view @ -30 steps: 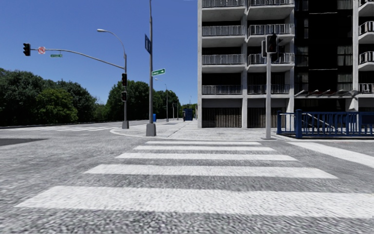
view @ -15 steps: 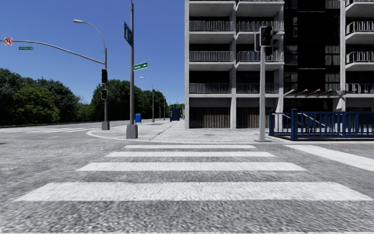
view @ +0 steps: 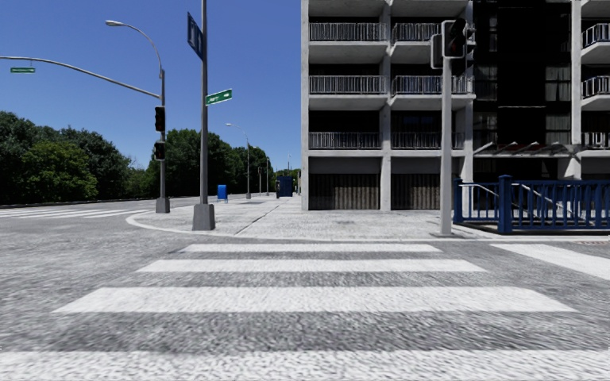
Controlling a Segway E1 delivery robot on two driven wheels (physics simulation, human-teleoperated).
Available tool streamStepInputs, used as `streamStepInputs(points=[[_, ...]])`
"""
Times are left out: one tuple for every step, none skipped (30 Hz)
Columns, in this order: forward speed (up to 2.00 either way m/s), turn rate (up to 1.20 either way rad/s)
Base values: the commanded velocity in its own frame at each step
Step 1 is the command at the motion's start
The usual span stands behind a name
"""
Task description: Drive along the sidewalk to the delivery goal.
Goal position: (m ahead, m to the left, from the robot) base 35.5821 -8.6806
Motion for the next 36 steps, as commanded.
streamStepInputs(points=[[1.54, 0.0], [1.54, 0.0], [1.54, 0.0], [1.54, 0.0], [1.55, 0.0], [1.55, 0.0], [1.55, 0.0], [1.55, 0.0], [1.55, 0.0], [1.55, 0.0], [1.55, 0.0], [1.55, 0.0], [1.55, 0.0], [1.55, 0.0], [1.55, 0.0], [1.55, 0.0], [1.56, 0.0], [1.56, 0.0], [1.56, 0.0], [1.56, 0.0], [1.56, 0.0], [1.56, 0.0], [1.57, 0.0], [1.57, 0.0], [1.57, 0.0], [1.57, 0.0], [1.57, 0.0], [1.57, 0.0], [1.57, 0.0], [1.57, 0.0], [1.57, 0.0], [1.57, 0.0], [1.57, 0.0], [1.57, 0.0], [1.57, 0.0], [1.57, 0.0]])
